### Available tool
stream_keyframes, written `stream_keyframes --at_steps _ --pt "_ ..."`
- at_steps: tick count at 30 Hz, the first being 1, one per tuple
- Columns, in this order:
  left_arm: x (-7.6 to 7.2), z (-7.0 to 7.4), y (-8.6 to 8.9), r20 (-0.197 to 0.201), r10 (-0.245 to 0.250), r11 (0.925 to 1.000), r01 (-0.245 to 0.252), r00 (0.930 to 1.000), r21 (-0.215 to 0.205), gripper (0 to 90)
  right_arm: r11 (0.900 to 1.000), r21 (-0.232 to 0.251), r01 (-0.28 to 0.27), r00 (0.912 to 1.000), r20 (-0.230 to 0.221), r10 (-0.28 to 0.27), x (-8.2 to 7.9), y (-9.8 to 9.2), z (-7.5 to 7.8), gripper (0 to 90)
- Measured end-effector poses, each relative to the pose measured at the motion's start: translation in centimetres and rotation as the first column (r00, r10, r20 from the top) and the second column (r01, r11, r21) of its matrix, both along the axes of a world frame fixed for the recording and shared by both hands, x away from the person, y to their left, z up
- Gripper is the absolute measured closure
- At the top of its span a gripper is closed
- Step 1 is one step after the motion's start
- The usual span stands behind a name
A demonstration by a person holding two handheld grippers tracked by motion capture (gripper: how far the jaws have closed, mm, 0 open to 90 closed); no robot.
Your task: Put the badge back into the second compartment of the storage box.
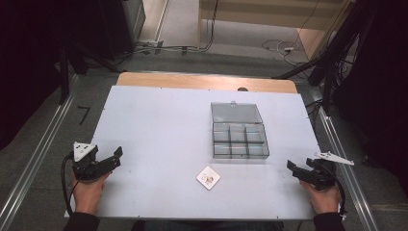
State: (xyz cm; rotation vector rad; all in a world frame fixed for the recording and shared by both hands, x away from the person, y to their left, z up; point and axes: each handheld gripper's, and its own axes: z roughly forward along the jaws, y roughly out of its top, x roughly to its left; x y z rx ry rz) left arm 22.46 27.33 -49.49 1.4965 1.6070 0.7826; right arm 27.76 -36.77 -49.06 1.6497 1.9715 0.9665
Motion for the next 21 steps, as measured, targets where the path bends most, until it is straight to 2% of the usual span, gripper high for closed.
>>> stream_keyframes --at_steps 8,21 --pt "0.0 0.0 0.0 0.004 0.000 1.0000 0.000 1.0000 -0.001 14.6 0.999 0.008 -0.041 0.9991 0.010 0.040 -0.4 1.2 0.4 16.3" --pt "-0.1 0.1 0.0 0.009 0.002 1.0000 -0.002 1.0000 -0.002 14.6 0.993 0.028 -0.117 0.9930 0.021 0.116 -1.0 3.5 0.9 16.0"
